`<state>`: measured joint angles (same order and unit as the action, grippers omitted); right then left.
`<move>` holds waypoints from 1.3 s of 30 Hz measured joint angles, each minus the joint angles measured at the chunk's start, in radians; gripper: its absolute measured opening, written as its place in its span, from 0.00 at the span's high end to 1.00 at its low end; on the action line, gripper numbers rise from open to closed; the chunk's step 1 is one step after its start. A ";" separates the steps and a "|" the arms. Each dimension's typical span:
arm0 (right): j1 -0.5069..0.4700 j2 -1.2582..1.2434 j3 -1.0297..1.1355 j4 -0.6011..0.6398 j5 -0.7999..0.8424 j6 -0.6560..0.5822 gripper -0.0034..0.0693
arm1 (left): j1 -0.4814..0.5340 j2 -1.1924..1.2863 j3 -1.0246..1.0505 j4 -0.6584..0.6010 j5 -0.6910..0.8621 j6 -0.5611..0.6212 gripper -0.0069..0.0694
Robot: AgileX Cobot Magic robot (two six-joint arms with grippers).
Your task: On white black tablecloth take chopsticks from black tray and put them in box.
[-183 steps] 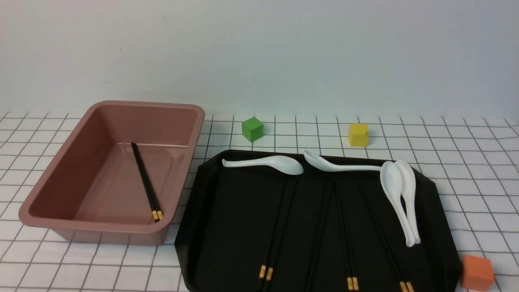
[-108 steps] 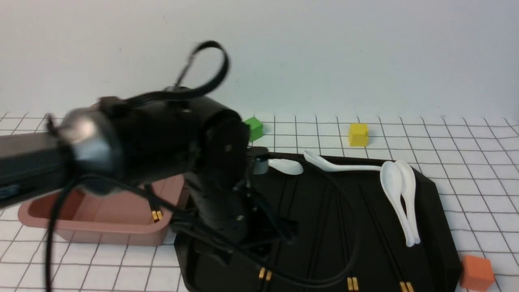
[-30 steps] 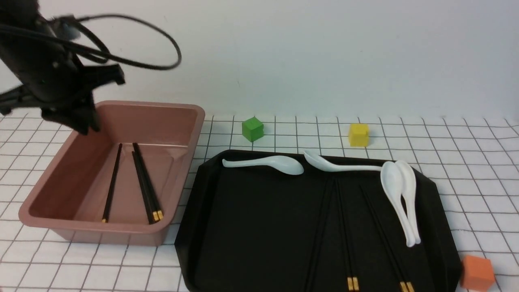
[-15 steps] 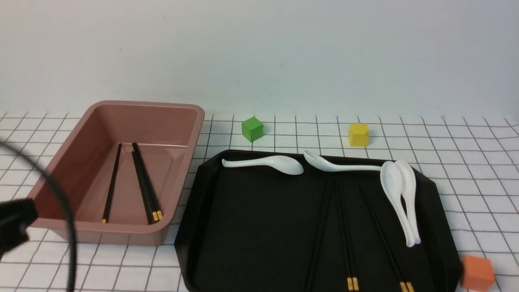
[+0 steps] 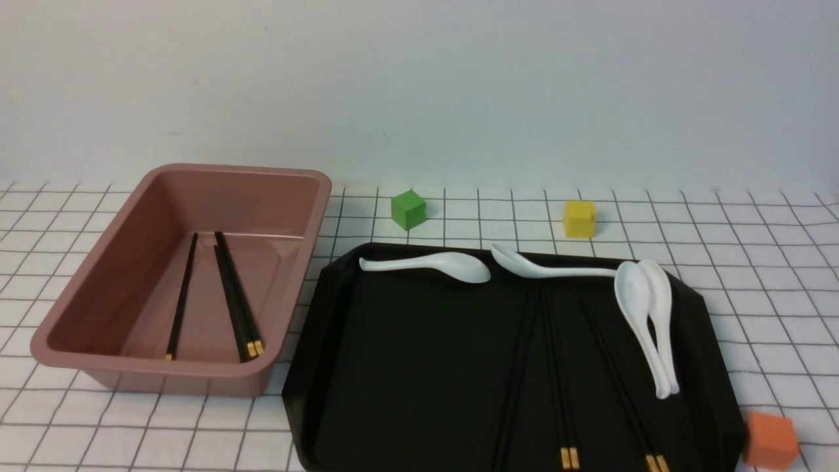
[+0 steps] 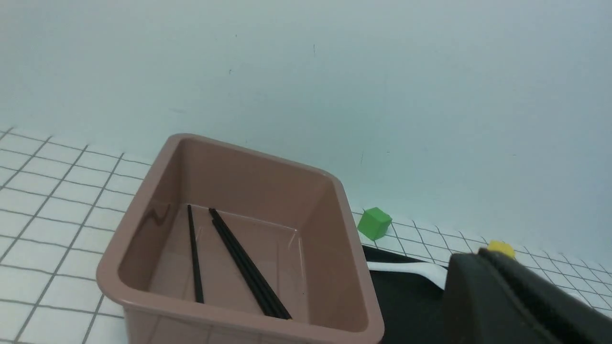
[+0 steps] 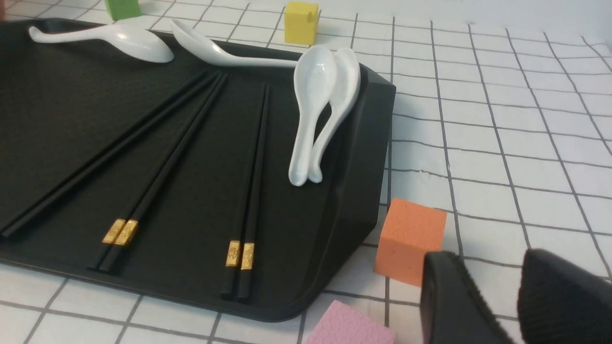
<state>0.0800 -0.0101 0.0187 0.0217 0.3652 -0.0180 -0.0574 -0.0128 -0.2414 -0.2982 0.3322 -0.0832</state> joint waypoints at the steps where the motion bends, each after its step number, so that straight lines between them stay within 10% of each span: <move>1: 0.000 0.000 0.000 0.000 0.000 0.000 0.62 | 0.000 0.000 0.002 -0.002 0.001 0.001 0.93; 39: 0.000 0.000 0.000 0.000 0.000 0.000 0.62 | 0.000 0.000 0.271 0.121 0.068 0.003 0.92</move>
<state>0.0800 -0.0101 0.0187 0.0217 0.3652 -0.0180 -0.0574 -0.0128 0.0291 -0.1767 0.4000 -0.0804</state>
